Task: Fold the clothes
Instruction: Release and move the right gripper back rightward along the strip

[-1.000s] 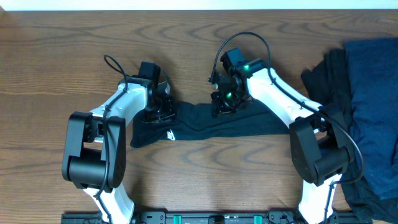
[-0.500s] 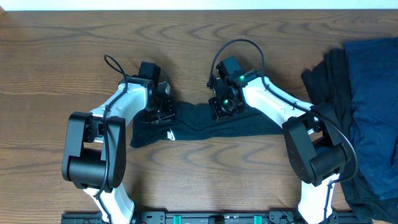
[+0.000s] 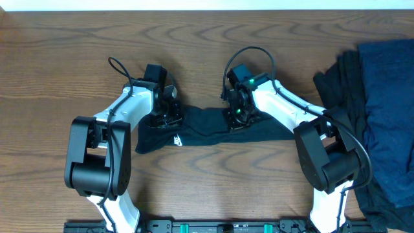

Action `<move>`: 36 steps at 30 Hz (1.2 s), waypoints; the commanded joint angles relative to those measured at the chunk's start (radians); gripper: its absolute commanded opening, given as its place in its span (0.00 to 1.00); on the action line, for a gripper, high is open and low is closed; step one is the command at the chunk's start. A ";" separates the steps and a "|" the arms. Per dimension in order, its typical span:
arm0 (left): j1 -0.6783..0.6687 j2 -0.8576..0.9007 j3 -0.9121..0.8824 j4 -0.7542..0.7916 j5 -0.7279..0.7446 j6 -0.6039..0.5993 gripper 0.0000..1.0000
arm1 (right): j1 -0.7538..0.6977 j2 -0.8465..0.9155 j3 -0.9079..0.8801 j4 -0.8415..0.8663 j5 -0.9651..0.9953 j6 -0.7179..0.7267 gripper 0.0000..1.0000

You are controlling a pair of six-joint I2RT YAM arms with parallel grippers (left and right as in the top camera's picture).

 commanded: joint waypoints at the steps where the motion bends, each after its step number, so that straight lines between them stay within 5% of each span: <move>1: -0.004 0.037 -0.015 0.002 -0.021 0.006 0.07 | 0.008 0.007 -0.007 -0.022 0.038 0.000 0.01; 19: -0.004 0.037 -0.015 0.003 -0.021 0.007 0.07 | 0.007 -0.001 -0.063 -0.098 0.123 0.060 0.01; 28: -0.003 0.037 -0.015 0.003 -0.021 0.006 0.07 | -0.016 -0.162 -0.059 -0.115 0.120 0.060 0.01; 36: -0.003 0.037 -0.015 0.002 -0.021 0.006 0.07 | -0.066 -0.211 -0.060 -0.183 0.303 0.060 0.01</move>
